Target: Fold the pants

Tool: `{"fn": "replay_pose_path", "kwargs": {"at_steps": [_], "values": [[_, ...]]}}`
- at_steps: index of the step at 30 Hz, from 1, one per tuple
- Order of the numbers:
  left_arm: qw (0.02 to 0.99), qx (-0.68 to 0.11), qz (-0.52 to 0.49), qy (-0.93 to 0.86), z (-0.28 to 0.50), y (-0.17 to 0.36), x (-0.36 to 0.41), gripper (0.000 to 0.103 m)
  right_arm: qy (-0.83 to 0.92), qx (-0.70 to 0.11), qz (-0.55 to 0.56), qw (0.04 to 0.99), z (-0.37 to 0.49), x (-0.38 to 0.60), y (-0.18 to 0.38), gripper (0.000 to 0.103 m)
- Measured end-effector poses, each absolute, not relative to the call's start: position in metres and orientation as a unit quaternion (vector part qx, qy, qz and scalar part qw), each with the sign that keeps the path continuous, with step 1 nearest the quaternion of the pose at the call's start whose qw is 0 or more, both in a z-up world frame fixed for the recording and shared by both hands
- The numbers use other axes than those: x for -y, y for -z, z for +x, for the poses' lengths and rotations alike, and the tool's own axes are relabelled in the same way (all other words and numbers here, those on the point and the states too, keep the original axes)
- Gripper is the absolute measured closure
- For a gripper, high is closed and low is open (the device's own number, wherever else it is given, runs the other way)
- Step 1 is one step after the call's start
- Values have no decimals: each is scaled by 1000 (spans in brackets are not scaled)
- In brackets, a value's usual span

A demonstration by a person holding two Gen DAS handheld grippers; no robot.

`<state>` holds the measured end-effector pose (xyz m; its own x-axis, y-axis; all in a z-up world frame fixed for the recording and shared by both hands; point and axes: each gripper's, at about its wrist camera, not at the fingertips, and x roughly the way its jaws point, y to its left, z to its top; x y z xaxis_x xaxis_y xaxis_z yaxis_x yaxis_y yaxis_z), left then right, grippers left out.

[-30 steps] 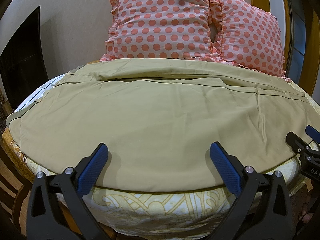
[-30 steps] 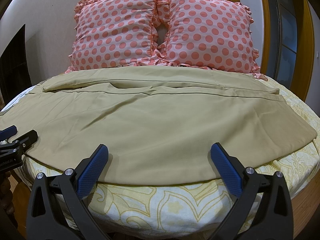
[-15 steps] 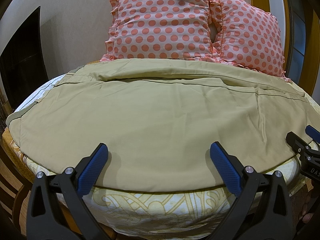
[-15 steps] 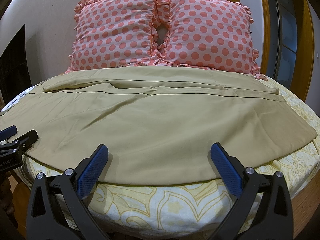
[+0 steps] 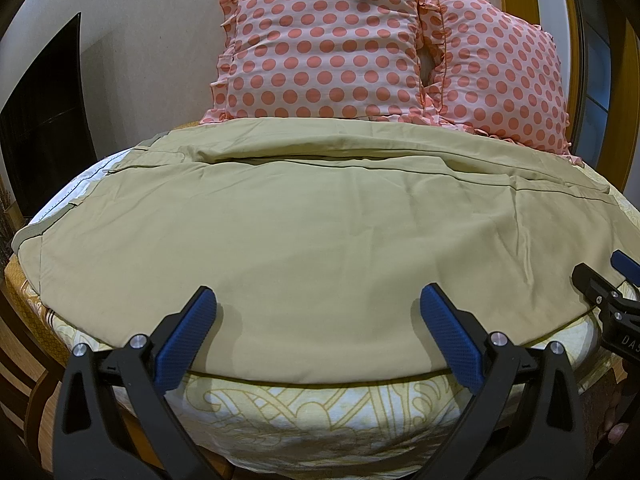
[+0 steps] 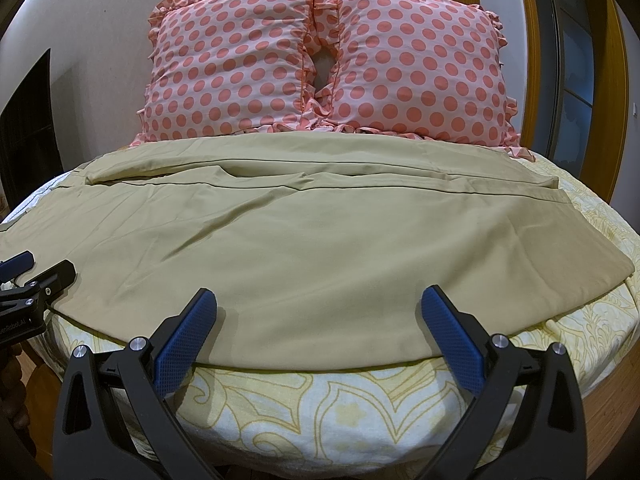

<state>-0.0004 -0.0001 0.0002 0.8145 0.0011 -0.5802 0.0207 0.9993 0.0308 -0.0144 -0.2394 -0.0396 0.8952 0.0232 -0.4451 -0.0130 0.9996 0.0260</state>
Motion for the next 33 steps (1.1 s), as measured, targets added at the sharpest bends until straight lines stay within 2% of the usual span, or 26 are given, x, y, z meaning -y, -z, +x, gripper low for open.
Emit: {"fn": "replay_pose_path", "kwargs": {"at_steps": [13,16,18,23,28,30,33], "values": [[948,-316,21,17,3,-3,-2,2,-17,-217,8,976,-17,237,45,1],[945,-325,18,16,7,-5,-5,2,-40,-248,15,968,-9,252,31,1],[945,-327,11,10,13,-12,-11,2,-27,-234,42,971,0,276,8,1],[952,-305,-11,-21,32,-38,-30,2,38,-243,126,961,71,346,-50,1],[955,-294,-11,-34,55,-54,-36,2,129,-303,192,924,191,408,-57,2],[956,-292,-11,-34,62,-58,-37,2,179,-328,198,906,242,429,-50,19],[957,-288,-11,-34,73,-63,-39,2,236,-362,204,878,305,455,-38,27]]}}
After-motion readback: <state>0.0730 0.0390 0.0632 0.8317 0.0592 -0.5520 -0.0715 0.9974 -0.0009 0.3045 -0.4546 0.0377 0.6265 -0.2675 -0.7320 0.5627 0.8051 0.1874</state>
